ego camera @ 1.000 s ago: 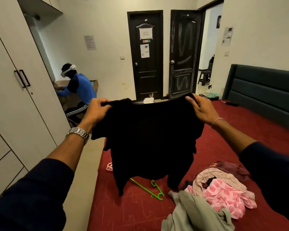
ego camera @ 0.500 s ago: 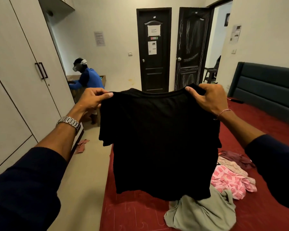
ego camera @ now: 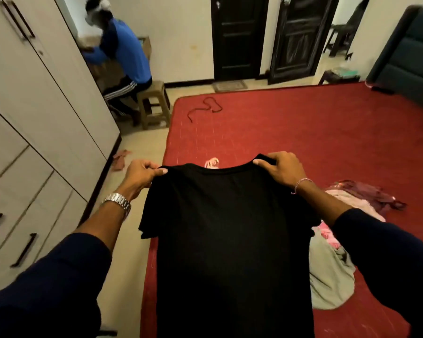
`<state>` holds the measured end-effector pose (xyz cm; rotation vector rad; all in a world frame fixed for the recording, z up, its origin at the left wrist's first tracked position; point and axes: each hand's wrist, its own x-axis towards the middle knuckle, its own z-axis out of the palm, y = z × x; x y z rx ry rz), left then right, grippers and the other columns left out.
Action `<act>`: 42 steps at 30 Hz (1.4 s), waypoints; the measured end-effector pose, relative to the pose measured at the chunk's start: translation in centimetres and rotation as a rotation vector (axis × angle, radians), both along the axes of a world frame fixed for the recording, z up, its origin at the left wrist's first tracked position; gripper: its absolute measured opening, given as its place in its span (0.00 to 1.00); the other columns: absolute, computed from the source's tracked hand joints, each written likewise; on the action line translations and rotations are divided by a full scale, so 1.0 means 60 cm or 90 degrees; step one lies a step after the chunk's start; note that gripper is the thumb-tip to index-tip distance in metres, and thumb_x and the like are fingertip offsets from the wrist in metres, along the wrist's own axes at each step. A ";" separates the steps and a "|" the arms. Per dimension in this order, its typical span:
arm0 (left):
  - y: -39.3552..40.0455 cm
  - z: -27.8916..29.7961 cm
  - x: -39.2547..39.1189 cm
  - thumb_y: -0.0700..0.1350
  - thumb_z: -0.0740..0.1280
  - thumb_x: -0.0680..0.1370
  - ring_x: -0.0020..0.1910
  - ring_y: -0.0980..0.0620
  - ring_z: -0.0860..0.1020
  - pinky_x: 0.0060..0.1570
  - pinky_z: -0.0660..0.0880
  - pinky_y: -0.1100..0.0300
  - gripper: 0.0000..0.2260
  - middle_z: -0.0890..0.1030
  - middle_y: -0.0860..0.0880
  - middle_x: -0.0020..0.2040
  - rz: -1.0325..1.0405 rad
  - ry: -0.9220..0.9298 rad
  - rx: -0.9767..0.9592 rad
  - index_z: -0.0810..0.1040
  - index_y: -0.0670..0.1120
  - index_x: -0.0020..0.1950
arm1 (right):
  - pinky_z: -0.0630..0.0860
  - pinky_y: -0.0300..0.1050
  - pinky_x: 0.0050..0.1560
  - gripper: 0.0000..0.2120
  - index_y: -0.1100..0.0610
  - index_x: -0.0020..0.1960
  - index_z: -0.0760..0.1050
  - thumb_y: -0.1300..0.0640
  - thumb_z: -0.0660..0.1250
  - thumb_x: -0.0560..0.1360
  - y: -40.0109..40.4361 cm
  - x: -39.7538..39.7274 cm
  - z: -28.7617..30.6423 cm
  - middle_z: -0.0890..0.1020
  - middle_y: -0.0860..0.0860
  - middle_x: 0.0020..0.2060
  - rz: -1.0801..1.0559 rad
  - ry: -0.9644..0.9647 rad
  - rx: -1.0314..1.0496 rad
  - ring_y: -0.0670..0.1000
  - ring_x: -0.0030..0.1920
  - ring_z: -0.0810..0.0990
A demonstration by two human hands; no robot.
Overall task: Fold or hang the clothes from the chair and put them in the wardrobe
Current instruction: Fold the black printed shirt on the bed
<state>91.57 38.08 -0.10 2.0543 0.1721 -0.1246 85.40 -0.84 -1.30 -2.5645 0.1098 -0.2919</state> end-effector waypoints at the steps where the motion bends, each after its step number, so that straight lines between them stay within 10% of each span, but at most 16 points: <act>1: -0.005 -0.050 0.011 0.40 0.78 0.72 0.33 0.50 0.77 0.32 0.75 0.59 0.10 0.78 0.44 0.35 0.036 0.008 0.003 0.78 0.43 0.38 | 0.69 0.46 0.30 0.26 0.54 0.38 0.79 0.31 0.64 0.75 0.001 0.019 -0.047 0.80 0.50 0.30 -0.005 0.032 0.012 0.51 0.33 0.79; 10: -0.101 -0.364 0.093 0.44 0.71 0.77 0.28 0.48 0.81 0.37 0.80 0.51 0.06 0.83 0.48 0.31 0.192 0.033 0.008 0.76 0.48 0.42 | 0.68 0.48 0.34 0.18 0.49 0.34 0.71 0.41 0.67 0.78 0.010 0.154 -0.362 0.76 0.47 0.29 -0.046 0.133 0.171 0.53 0.34 0.77; 17: -0.170 -0.484 0.107 0.43 0.70 0.78 0.51 0.43 0.80 0.53 0.78 0.51 0.11 0.82 0.43 0.52 0.119 0.040 0.186 0.77 0.41 0.58 | 0.63 0.44 0.32 0.33 0.55 0.30 0.64 0.27 0.52 0.76 0.010 0.198 -0.489 0.66 0.49 0.25 0.001 0.282 0.154 0.49 0.25 0.65; 20: -0.197 -0.533 0.111 0.42 0.70 0.78 0.59 0.41 0.80 0.59 0.77 0.51 0.20 0.81 0.41 0.59 0.041 0.042 0.198 0.72 0.41 0.68 | 0.76 0.47 0.40 0.32 0.55 0.38 0.71 0.27 0.49 0.76 0.021 0.230 -0.524 0.72 0.50 0.34 0.017 0.340 0.010 0.52 0.36 0.75; 24: -0.215 -0.597 0.118 0.44 0.72 0.77 0.75 0.44 0.65 0.73 0.64 0.51 0.34 0.68 0.43 0.76 -0.095 0.012 0.237 0.59 0.45 0.80 | 0.76 0.57 0.57 0.24 0.57 0.64 0.71 0.41 0.67 0.78 0.041 0.285 -0.559 0.75 0.56 0.58 -0.010 0.314 -0.078 0.59 0.59 0.76; 32: -0.212 -0.684 0.146 0.83 0.52 0.65 0.80 0.45 0.36 0.75 0.33 0.39 0.58 0.38 0.46 0.82 -0.318 0.072 0.634 0.38 0.48 0.82 | 0.76 0.51 0.46 0.09 0.58 0.54 0.81 0.54 0.68 0.79 0.062 0.369 -0.615 0.82 0.58 0.50 -0.054 0.286 -0.073 0.63 0.51 0.82; 42: -0.217 -0.694 0.239 0.87 0.58 0.44 0.75 0.37 0.26 0.72 0.31 0.33 0.77 0.25 0.36 0.75 -0.405 0.195 0.646 0.21 0.47 0.74 | 0.79 0.52 0.47 0.10 0.53 0.58 0.83 0.55 0.68 0.79 0.106 0.525 -0.612 0.85 0.58 0.49 0.023 0.123 -0.057 0.62 0.50 0.82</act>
